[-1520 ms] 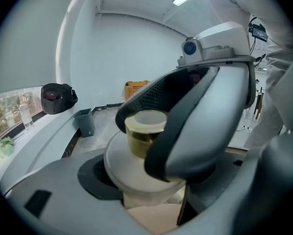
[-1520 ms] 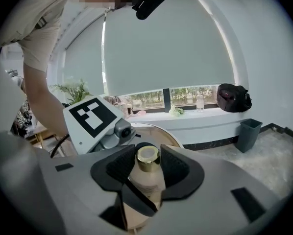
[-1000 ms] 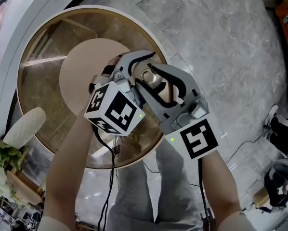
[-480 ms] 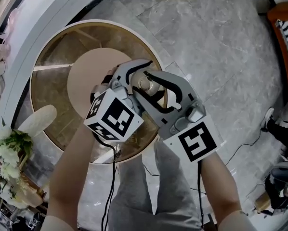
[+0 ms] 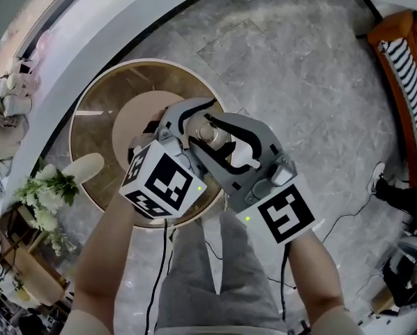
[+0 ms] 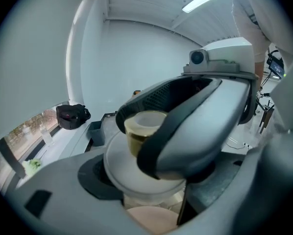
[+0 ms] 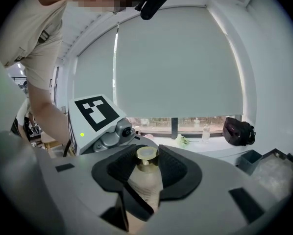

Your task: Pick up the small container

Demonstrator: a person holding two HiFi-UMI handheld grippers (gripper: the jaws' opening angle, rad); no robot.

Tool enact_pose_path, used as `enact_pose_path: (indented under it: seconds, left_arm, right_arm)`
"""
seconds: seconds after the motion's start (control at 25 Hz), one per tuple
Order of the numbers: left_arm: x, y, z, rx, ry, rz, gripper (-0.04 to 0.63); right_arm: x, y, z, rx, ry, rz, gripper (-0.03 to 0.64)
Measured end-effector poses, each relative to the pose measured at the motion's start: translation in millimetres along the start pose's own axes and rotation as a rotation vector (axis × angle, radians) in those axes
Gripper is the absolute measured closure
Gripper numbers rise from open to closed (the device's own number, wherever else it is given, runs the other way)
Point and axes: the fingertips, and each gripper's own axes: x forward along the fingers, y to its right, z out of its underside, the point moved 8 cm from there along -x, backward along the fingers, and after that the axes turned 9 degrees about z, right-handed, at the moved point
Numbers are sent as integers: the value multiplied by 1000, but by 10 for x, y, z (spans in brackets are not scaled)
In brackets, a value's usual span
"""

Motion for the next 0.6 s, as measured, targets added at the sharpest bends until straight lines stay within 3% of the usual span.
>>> enact_pose_path:
  seconds: [0.36,0.6]
  left_arm:
    - [-794,123,-1169,53,31,-41,252]
    - [-1265,231,-1799,44,60,-51,252]
  right_arm:
    - [-422,-101,-1357,-43,31,18,477]
    - [-661,-200,-2112,-62,58,15,477]
